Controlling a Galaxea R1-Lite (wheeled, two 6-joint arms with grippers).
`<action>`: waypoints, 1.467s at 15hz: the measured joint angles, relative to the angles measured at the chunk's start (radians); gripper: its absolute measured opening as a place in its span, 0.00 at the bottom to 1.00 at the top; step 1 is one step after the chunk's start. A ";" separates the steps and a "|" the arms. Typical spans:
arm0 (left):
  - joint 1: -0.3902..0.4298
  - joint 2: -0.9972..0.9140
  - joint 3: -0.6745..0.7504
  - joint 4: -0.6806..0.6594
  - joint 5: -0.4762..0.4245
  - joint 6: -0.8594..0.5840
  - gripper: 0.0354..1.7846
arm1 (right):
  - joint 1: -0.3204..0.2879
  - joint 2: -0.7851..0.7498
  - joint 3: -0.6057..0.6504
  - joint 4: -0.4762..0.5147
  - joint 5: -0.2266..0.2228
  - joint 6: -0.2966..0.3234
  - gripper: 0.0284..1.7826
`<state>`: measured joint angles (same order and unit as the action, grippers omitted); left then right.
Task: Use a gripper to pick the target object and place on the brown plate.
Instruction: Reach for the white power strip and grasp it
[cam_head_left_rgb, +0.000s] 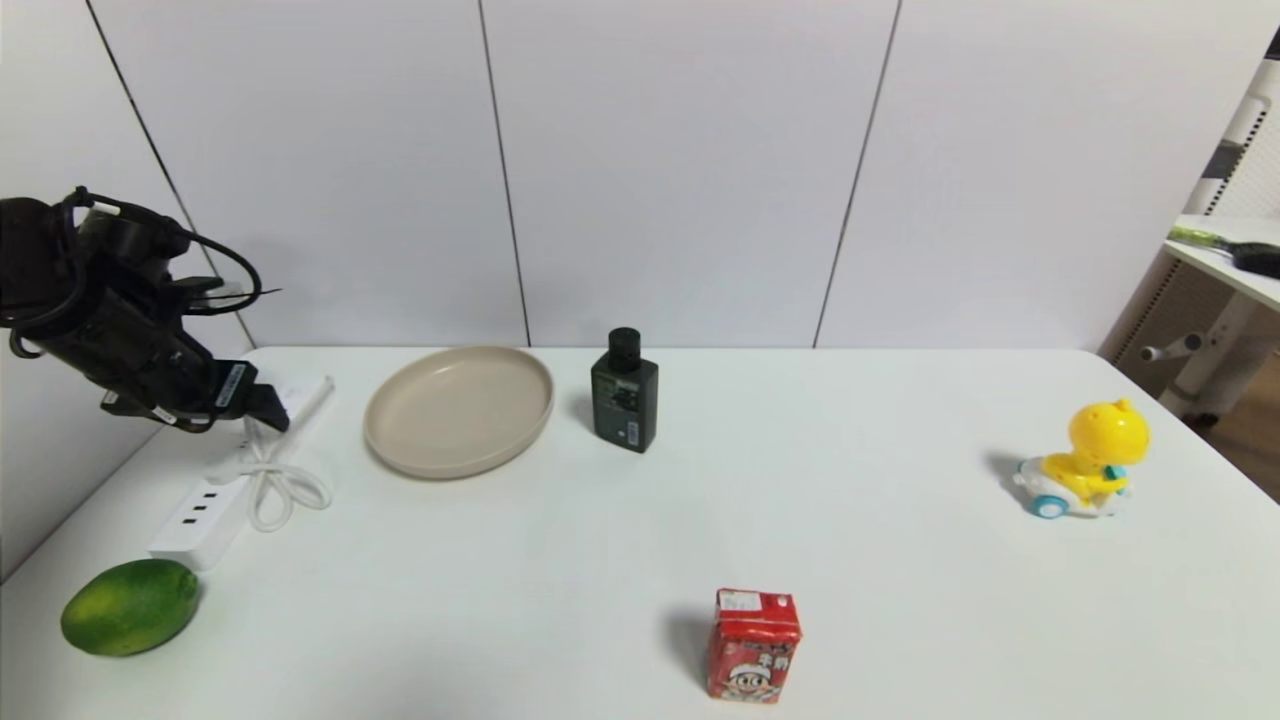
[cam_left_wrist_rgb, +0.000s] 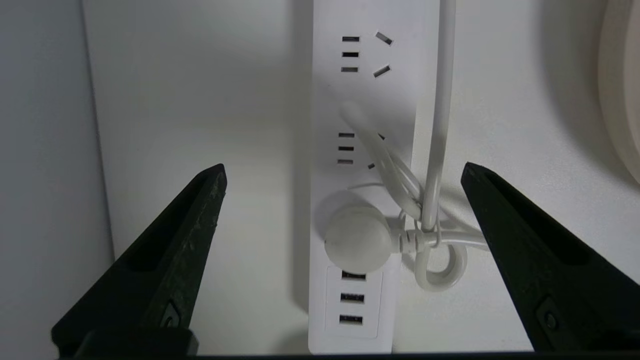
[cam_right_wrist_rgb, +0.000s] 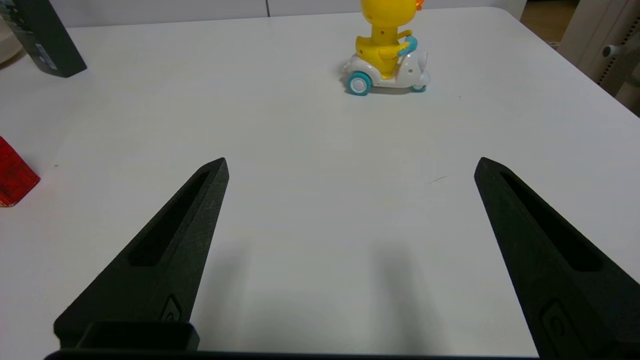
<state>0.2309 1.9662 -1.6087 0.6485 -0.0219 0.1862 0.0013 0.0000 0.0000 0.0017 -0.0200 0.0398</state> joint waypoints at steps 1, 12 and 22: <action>0.000 0.015 -0.002 -0.002 -0.020 0.000 0.94 | 0.000 0.000 0.000 0.000 0.000 0.000 0.95; -0.013 0.113 -0.033 -0.005 -0.038 0.020 0.94 | 0.000 0.000 0.000 0.000 0.000 0.000 0.95; -0.010 0.141 -0.044 0.002 -0.040 0.012 0.58 | 0.000 0.000 0.000 0.000 0.000 0.000 0.95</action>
<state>0.2206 2.1077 -1.6523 0.6504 -0.0615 0.1981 0.0013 0.0000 0.0000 0.0013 -0.0200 0.0398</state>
